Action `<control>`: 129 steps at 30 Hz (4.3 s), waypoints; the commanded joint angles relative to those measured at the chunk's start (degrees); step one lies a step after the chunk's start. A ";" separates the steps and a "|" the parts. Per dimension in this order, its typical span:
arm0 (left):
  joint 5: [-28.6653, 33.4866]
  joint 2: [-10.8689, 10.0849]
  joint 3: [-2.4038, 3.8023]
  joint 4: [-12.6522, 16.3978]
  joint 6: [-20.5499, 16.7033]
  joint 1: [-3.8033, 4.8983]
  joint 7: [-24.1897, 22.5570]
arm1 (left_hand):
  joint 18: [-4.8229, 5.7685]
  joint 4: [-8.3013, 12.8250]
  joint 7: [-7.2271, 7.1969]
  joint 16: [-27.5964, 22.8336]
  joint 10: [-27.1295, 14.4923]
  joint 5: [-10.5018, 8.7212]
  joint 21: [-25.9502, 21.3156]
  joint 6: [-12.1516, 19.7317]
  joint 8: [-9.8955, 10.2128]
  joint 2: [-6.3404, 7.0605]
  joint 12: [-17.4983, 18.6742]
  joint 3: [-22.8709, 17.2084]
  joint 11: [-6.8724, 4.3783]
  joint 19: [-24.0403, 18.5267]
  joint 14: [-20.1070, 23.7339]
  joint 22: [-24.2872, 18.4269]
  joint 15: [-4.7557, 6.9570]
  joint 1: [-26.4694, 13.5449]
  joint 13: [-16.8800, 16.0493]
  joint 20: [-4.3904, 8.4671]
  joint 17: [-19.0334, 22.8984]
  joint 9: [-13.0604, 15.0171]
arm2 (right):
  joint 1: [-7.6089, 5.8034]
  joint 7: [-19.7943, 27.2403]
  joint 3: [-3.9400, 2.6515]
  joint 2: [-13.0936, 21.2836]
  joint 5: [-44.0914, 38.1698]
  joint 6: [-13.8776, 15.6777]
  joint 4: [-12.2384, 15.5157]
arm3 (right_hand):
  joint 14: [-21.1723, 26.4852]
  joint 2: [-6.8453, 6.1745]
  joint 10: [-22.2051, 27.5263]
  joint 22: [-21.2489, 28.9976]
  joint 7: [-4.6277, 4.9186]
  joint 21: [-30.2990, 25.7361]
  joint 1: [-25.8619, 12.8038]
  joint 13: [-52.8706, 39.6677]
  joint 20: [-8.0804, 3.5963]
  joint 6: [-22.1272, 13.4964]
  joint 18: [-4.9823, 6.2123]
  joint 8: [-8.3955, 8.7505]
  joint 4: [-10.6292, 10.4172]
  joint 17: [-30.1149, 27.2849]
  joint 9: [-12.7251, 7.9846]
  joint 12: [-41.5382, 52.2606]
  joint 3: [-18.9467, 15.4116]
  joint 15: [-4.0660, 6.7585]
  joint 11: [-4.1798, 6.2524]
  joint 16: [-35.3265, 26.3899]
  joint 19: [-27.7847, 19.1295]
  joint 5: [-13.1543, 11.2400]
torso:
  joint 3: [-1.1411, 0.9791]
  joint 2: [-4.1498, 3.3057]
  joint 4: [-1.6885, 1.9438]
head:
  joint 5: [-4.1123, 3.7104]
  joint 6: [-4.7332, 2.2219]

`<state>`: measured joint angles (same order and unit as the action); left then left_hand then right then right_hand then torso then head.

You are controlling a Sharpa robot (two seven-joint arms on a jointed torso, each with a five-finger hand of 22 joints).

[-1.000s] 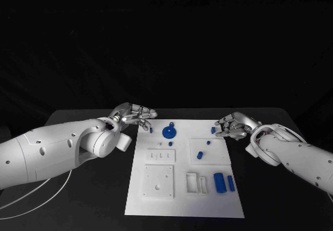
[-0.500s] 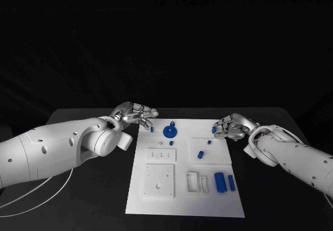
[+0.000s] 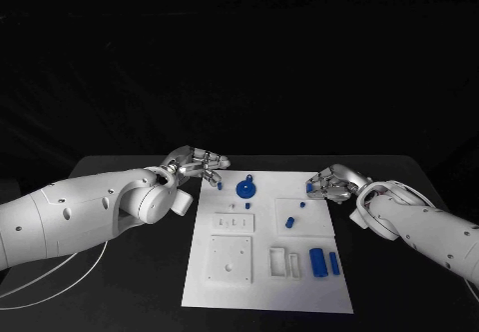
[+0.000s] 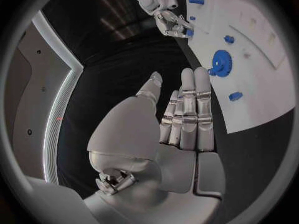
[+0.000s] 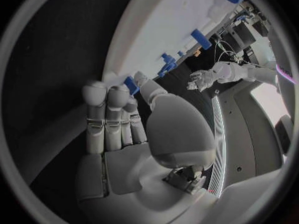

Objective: Assemble the parts on the task board

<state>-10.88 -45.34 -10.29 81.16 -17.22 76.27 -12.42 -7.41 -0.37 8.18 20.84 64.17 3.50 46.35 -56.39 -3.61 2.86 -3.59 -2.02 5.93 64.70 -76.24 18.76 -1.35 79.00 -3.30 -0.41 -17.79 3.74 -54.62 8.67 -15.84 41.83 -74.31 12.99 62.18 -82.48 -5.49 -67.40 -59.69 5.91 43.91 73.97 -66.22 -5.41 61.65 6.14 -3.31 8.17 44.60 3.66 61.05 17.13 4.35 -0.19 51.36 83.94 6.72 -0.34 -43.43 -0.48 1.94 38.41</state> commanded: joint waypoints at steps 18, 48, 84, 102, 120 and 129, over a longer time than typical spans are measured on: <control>-0.38 0.02 0.05 0.27 0.91 0.03 -0.23 | -0.70 0.11 0.27 -0.13 -0.43 0.06 -0.17 0.15 0.00 -0.11 0.21 -0.18 0.05 0.01 -0.05 -0.04 0.10 0.33 -0.08 0.17 0.05 0.01 | 0.05 -0.74 -0.02 -0.66 -0.43 1.57 -0.43 | 0.09 2.28 -0.14 -0.62 -1.04 -0.26 -0.56 -0.66 -0.44 4.14 0.19 -0.31 0.23 0.51 0.29 -0.49 3.45 0.33 0.75 -0.35 2.79 -2.28 | -0.02 0.08 -0.11 | 0.01 0.38; -10.54 3.51 0.04 -2.63 8.07 5.51 19.95 | 1.74 -5.87 -3.96 32.30 21.75 0.32 15.61 -8.47 -0.05 -3.71 -8.28 3.87 -7.16 -1.68 -0.11 11.80 5.76 -6.90 -6.31 5.96 -22.62 1.16 | -3.19 -7.26 -1.26 0.32 -6.74 -0.51 13.15 | -0.01 4.75 -0.63 -1.10 -1.98 -0.93 -1.10 -1.21 -1.26 6.91 -0.55 -0.31 2.10 1.94 0.33 -1.58 1.85 0.93 1.43 -1.41 2.80 -3.97 | 0.70 1.81 -0.60 | 0.30 0.55; -18.84 10.97 -0.01 -4.13 6.02 6.22 36.95 | 2.24 -14.23 -5.71 40.85 20.60 0.89 10.46 -11.12 -0.09 4.51 -13.74 -1.51 -7.92 0.48 1.04 23.85 6.42 -13.27 -12.17 6.57 -23.43 16.59 | -5.15 -20.44 2.36 -10.12 -15.57 -1.55 15.35 | -0.24 2.12 -0.02 -1.02 -1.88 -1.93 -1.85 -0.60 -0.88 6.73 -0.17 -0.33 0.13 2.21 0.52 -2.48 6.30 0.71 1.28 -2.22 2.86 -3.40 | 0.80 1.98 -0.52 | 0.80 0.25; -21.78 12.43 -0.01 -4.86 7.54 6.21 38.91 | 2.57 -9.85 -5.94 41.79 20.46 5.63 6.88 -11.05 -0.08 2.98 -14.06 -0.24 -8.09 1.34 1.25 29.55 6.53 -12.31 -12.24 6.69 -23.52 21.04 | -5.30 -20.74 2.53 -10.73 -15.45 -2.42 15.76 | -0.22 2.06 -0.07 -0.94 -1.92 -2.03 -1.89 -0.59 -0.90 6.81 -0.06 -0.34 -0.13 2.29 0.56 -2.34 6.20 0.72 1.30 -2.25 2.88 -3.36 | 0.79 1.93 -0.71 | 0.96 0.34; -23.00 13.18 -0.02 -5.46 8.67 6.18 39.41 | 2.75 -8.05 -5.80 41.93 20.66 6.00 3.59 -10.71 -0.10 1.59 -13.12 0.57 -7.98 2.37 1.33 33.62 6.45 -11.98 -11.28 6.64 -23.19 20.36 | -5.36 -20.94 2.53 -11.23 -15.40 -3.09 16.04 | -0.22 2.15 -0.14 -0.83 -1.97 -2.15 -1.89 -0.67 -0.90 6.90 0.04 -0.34 -0.29 2.36 0.59 -2.16 6.02 0.74 1.32 -2.31 2.89 -3.27 | 0.80 1.99 -0.63 | 1.13 0.61; -23.25 13.29 -0.02 -5.51 9.04 6.18 39.18 | 2.90 -6.73 -5.94 41.93 20.58 9.95 2.69 -10.76 -0.06 -0.47 -13.12 1.25 -8.08 2.60 1.41 34.69 6.53 -10.97 -11.25 6.74 -23.19 20.09 | -5.36 -21.08 2.54 -11.40 -15.50 -3.37 16.17 | -0.22 2.05 -0.16 -0.80 -1.98 -2.15 -1.90 -0.68 -0.89 6.89 0.07 -0.33 -0.33 2.38 0.59 -2.12 5.94 0.74 1.33 -2.35 2.88 -3.04 | 0.84 1.97 -0.59 | 1.15 0.70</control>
<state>-33.75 -32.31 -10.36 75.51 -9.35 82.39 27.08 -5.31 -7.15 2.31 62.58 84.13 13.27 49.18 -67.31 -3.61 2.64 -16.91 -0.74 -1.76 66.88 -75.20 53.45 5.18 68.24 -14.59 6.25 -41.05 23.83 -59.98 -12.41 -13.32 30.59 -89.20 10.61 78.14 -82.51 -3.26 -67.80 -60.54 4.29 41.92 71.72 -66.87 -6.32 67.83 5.26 -3.48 8.22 46.92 4.19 58.73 23.18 5.00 1.02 49.36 83.82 3.33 0.48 -41.45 -1.09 3.09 39.09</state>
